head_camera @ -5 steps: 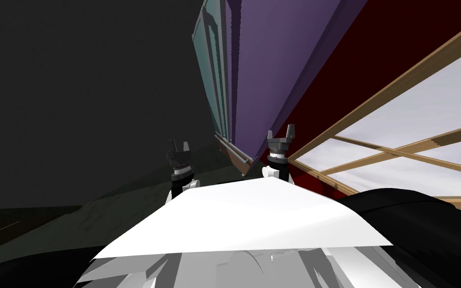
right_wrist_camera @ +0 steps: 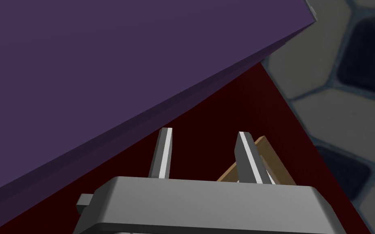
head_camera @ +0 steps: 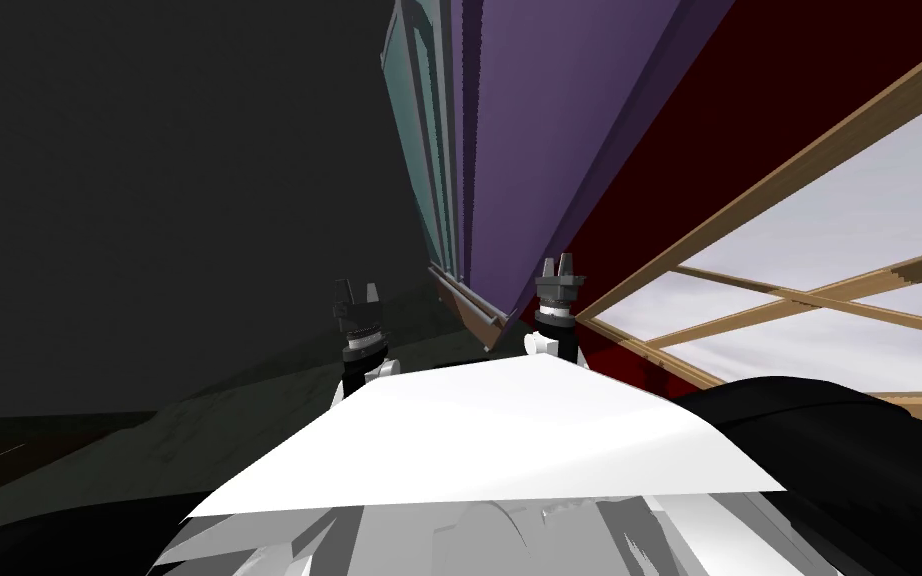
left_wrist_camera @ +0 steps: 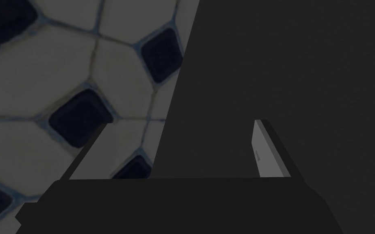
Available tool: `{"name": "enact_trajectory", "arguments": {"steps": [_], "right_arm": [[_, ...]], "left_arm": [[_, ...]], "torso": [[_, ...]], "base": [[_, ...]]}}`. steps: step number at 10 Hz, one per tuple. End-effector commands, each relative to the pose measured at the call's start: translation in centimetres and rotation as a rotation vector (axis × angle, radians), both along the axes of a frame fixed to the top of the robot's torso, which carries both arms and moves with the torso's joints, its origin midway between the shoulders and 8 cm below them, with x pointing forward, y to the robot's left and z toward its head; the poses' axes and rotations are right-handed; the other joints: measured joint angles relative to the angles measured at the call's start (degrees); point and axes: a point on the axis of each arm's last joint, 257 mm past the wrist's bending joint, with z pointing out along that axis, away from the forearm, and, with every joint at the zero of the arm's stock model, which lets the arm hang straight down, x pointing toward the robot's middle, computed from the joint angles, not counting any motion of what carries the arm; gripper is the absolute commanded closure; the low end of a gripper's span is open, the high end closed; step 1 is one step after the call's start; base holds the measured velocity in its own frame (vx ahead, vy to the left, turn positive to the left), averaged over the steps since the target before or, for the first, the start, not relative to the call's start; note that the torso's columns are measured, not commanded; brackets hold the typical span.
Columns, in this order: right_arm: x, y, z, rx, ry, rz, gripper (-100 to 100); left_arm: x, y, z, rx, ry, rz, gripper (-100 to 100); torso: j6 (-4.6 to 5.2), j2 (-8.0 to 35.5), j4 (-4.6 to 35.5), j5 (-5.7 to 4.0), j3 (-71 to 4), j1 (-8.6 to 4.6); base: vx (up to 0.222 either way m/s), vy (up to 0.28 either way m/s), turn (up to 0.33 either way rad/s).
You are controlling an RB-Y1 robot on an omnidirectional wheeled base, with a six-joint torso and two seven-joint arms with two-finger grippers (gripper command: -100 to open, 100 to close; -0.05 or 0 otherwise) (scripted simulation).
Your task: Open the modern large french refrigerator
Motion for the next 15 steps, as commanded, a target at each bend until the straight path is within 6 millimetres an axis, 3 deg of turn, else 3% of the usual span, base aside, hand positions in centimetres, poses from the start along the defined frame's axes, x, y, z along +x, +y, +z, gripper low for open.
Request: {"name": "enact_trajectory", "arguments": {"steps": [1,4,5,7,15], "right_arm": [[0.0,0.0,0.0,0.000,0.000,0.000,0],[0.0,0.0,0.0,0.000,0.000,0.000,0],[0.2,0.4,-0.1,-0.048,0.009,0.004,-100],[0.6,1.0,-0.4,-0.126,0.024,-0.005,-100],[2.3,2.4,-2.7,-0.427,0.064,-0.140,-100]], "left_arm": [[0.0,0.0,0.0,0.000,0.000,0.000,0],[0.0,0.0,0.0,0.000,0.000,0.000,0],[0.0,0.0,0.0,0.000,0.000,0.000,0],[0.0,0.0,0.0,0.000,0.001,0.000,0],[0.0,0.0,0.0,0.000,0.001,0.000,0]], "torso": [[0.00,4.24,4.23,0.00,-8.44,0.00],[0.00,16.93,16.92,0.00,-33.81,0.00],[0.00,21.16,21.14,0.00,-42.27,0.00],[0.01,23.54,23.57,0.02,-47.39,0.04],[0.01,23.80,23.82,0.01,-47.66,0.03]], "base": [[0.000,0.000,0.000],[0.000,0.000,0.000],[0.021,0.011,-0.036],[0.044,0.026,-0.091],[0.090,0.064,-0.127]]}}
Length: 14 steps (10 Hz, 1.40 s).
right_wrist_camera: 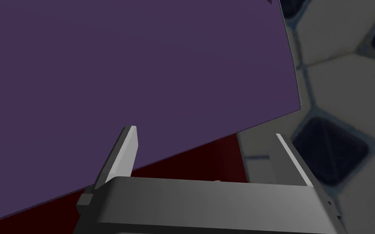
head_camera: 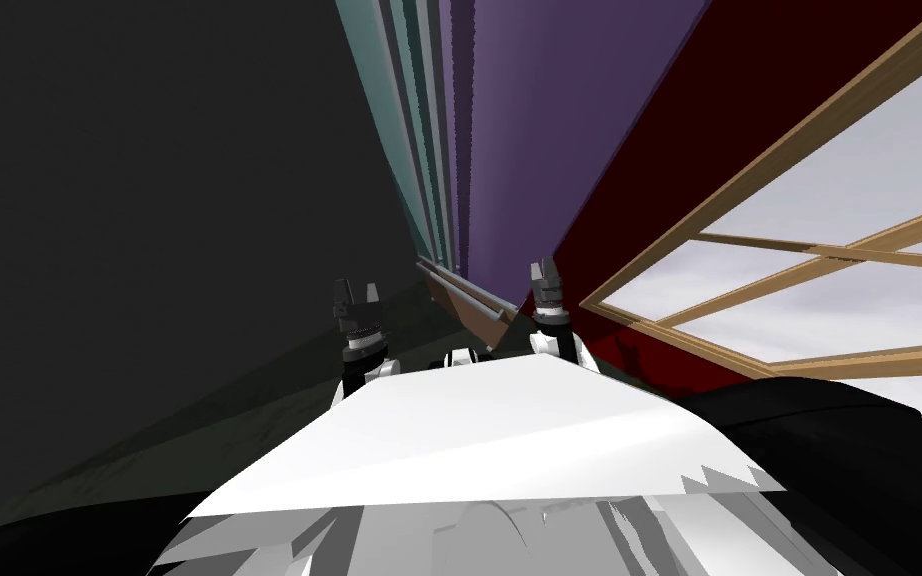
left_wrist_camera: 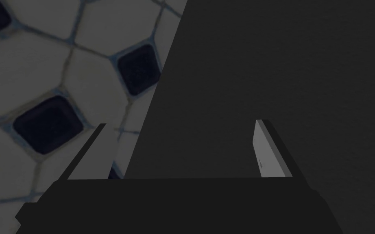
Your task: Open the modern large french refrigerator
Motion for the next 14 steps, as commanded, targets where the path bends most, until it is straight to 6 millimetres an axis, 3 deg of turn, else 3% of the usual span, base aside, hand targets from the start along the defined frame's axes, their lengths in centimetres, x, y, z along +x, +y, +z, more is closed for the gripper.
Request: {"name": "enact_trajectory", "arguments": {"steps": [1,14], "right_arm": [[0.4,0.4,-0.8,-0.096,0.002,-0.052,-100],[2.6,1.1,-4.9,-0.496,-0.011,-0.282,-100]], "left_arm": [[0.0,0.0,0.0,0.000,0.000,0.000,0],[0.0,0.0,0.0,0.000,0.000,0.000,0]], "torso": [[-0.03,0.05,0.00,0.00,0.01,-0.01],[0.01,-0.01,-0.01,-0.01,-0.01,-0.03]], "base": [[0.076,0.066,-0.140],[0.077,0.074,-0.127]]}}
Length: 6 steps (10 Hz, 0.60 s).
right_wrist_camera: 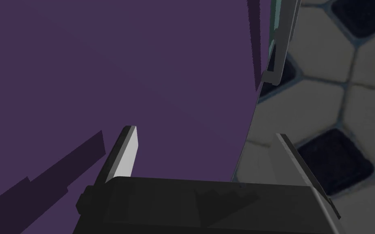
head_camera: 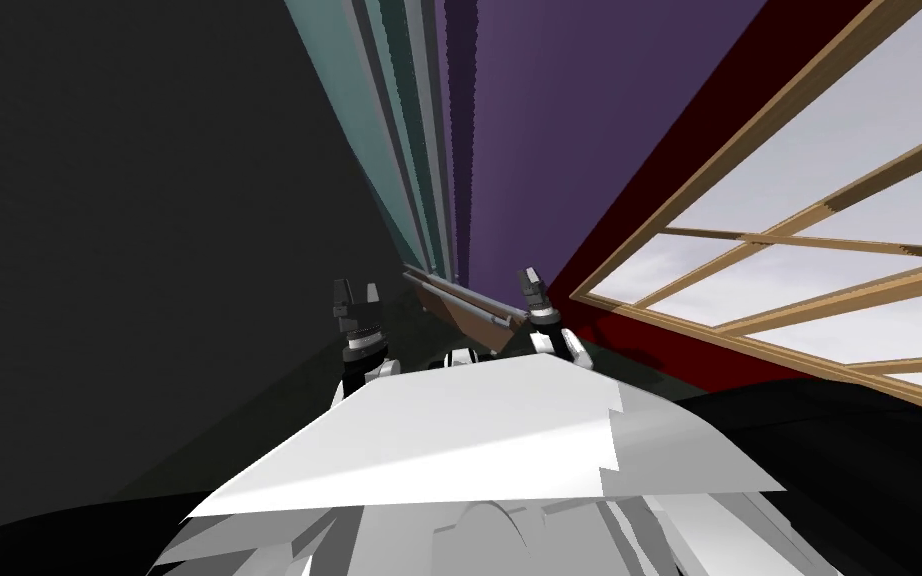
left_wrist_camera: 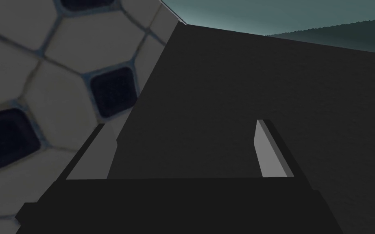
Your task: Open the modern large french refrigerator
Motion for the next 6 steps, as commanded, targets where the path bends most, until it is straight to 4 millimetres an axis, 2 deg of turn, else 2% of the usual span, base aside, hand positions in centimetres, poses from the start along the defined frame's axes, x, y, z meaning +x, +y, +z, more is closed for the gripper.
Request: {"name": "enact_trajectory", "arguments": {"steps": [1,6], "right_arm": [[0.5,0.1,-1.1,-0.099,-0.006,-0.052,-100],[1.3,0.3,-2.9,-0.258,-0.022,-0.142,-100]], "left_arm": [[0.0,0.0,0.0,0.000,0.000,0.000,0],[0.0,0.0,0.0,0.000,0.000,0.000,0]], "torso": [[-0.05,0.05,0.01,-0.01,0.02,-0.05],[-0.18,-0.47,-0.22,-0.04,-0.29,0.04]], "base": [[0.081,0.096,-0.170],[0.067,0.092,-0.139]]}}
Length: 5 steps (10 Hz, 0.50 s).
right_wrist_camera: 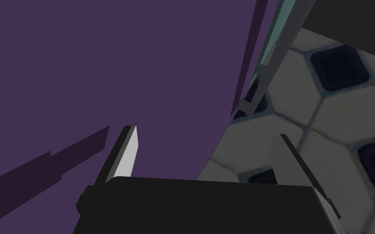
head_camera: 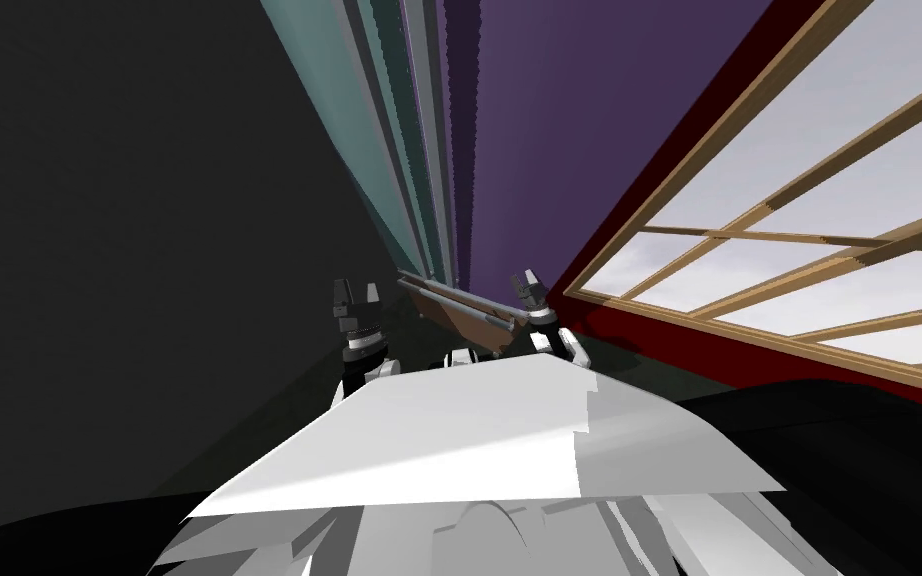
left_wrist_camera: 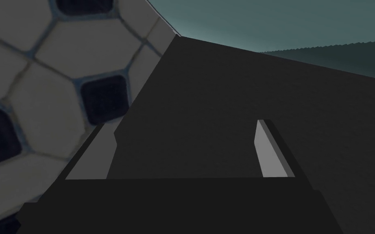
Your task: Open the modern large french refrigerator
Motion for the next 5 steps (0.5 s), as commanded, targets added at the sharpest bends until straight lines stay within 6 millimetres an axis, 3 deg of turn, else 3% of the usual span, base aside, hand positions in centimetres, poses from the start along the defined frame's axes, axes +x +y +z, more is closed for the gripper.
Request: {"name": "enact_trajectory", "arguments": {"steps": [1,5], "right_arm": [[0.7,0.1,-1.5,-0.096,0.001,-0.050,-100],[1.5,0.3,-3.5,-0.231,-0.009,-0.116,-100]], "left_arm": [[0.0,0.0,0.0,0.000,0.000,0.000,0],[0.0,0.0,0.0,0.000,0.000,0.000,0]], "torso": [[-0.08,0.02,0.02,0.01,0.00,-0.04],[-0.15,-0.08,0.00,0.05,-0.07,0.03]], "base": [[0.083,0.096,-0.224],[0.066,0.112,-0.151]]}}
